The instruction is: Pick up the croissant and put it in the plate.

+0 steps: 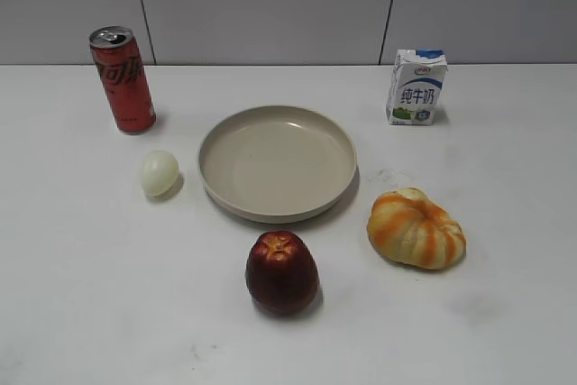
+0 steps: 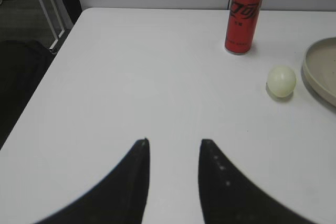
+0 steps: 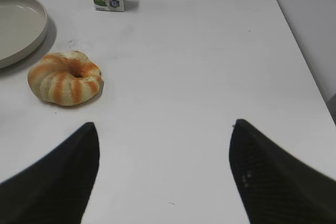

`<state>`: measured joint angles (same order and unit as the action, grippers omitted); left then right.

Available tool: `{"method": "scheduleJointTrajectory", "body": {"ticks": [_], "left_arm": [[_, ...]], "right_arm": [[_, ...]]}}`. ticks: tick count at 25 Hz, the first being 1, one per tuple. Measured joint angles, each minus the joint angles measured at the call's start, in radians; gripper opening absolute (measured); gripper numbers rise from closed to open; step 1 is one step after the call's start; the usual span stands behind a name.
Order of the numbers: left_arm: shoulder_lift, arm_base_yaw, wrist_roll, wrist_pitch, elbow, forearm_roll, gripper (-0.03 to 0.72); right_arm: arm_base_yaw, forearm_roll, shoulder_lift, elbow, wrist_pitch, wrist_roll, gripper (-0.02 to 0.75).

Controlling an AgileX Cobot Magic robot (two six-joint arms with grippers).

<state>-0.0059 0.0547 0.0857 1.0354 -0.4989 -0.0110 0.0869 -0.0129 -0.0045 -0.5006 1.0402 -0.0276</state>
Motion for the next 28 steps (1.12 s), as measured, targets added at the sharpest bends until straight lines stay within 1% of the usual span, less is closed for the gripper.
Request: {"method": "scheduleJointTrajectory", "body": {"ticks": [22, 24, 27, 28], "left_arm": [[0.0, 0.0, 0.0, 0.0, 0.0, 0.0, 0.235], [0.0, 0.0, 0.0, 0.0, 0.0, 0.0, 0.235], [0.0, 0.0, 0.0, 0.0, 0.0, 0.0, 0.235], [0.0, 0.0, 0.0, 0.0, 0.0, 0.0, 0.235]], "right_arm": [[0.0, -0.003, 0.022, -0.003, -0.006, 0.0, 0.577], [0.0, -0.006, 0.057, -0.016, -0.056, 0.0, 0.559], [0.0, -0.024, 0.123, -0.021, -0.262, 0.0, 0.536], [0.0, -0.027, 0.152, -0.017, -0.353, 0.0, 0.531]]}}
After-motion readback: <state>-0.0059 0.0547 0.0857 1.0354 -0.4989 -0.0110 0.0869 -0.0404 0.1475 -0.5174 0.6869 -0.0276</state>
